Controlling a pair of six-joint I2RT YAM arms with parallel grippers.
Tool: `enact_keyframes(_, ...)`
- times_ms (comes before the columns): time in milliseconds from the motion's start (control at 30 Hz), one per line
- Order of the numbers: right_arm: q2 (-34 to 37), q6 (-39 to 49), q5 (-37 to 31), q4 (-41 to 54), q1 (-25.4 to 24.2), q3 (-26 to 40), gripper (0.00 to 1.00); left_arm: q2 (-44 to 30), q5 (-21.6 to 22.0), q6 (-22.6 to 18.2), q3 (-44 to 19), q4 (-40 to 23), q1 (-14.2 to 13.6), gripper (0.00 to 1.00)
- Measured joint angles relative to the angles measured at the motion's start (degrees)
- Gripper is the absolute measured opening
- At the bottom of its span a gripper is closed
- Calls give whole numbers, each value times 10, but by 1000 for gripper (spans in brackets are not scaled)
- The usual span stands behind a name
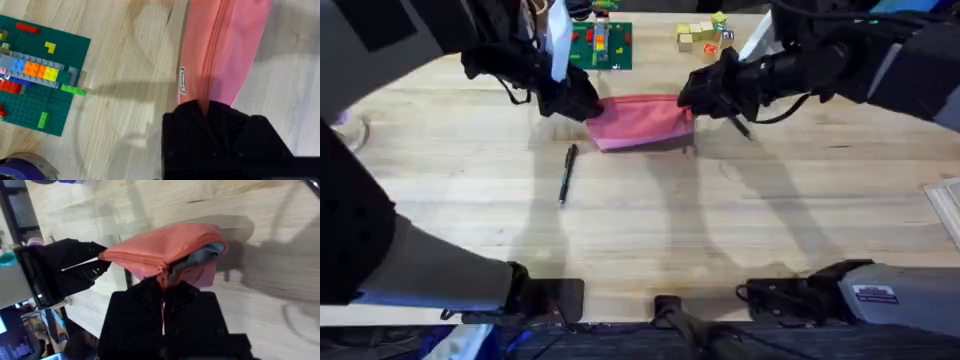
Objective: Unzip the bag, pick up the pens from the table one at a time and place them inside, then zip the bag closed.
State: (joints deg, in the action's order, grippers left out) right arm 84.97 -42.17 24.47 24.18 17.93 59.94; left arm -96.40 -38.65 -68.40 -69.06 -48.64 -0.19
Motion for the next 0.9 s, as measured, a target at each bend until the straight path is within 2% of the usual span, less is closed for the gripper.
enact_keyframes(567,-15,0,18,0,-21,0,32,0,-12,0,0,0,-3,42)
enact_keyframes(900,-68,0,34,2,-54,0,32,0,-54,0,0,0,-11,42)
